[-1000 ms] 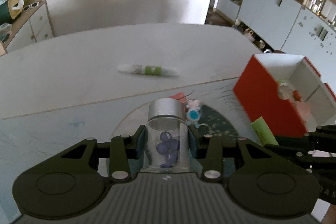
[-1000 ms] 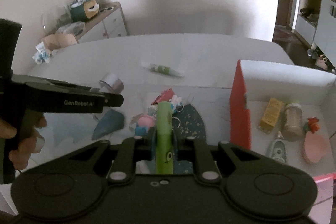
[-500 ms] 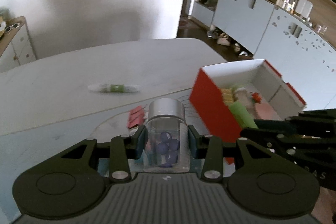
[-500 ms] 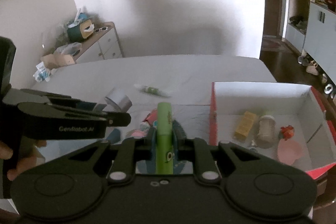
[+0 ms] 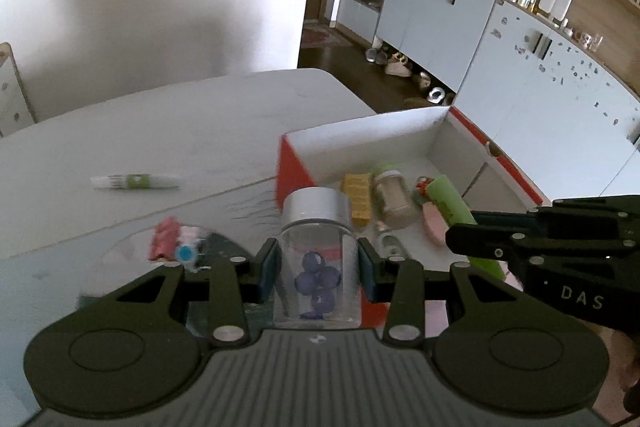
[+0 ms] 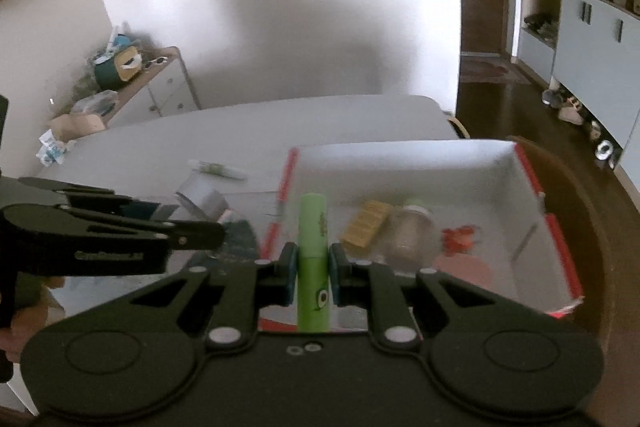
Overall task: Organize rigid objects
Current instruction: 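Carry the bead jar and green tube over the red box with both tools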
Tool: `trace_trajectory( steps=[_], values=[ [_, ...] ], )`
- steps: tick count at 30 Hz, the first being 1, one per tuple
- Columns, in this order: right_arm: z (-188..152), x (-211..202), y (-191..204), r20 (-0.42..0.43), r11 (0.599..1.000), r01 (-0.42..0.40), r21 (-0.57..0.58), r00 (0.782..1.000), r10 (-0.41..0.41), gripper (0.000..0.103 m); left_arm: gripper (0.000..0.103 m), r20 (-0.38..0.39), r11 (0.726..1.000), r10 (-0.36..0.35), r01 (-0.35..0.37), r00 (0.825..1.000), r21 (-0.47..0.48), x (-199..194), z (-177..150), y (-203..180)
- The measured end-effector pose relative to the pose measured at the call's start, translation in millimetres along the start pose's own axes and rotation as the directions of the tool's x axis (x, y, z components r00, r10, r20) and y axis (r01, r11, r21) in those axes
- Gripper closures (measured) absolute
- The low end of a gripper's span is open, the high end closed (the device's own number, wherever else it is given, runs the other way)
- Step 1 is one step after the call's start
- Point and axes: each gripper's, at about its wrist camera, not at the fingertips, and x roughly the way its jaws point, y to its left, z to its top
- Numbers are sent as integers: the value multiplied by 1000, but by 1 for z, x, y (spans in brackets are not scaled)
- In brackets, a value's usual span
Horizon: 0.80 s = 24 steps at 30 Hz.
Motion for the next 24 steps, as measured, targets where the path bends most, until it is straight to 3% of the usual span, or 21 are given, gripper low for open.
trace_trajectory(
  steps=[11,16,24],
  values=[
    [4,9,-75,-35,1000,21,11,999,-20,88,63,-32,1000,22,-21,999,14,45,16,-61],
    [4,30,-102,-82,1000,18,24,996,-16,88,63,-82,998,52,-49,995,28,77,23,-78],
    [0,69,-109,-173,1000,-22,15,985,25,88,63,-207,992,129,-128,970,20,134,26,-85]
  ],
)
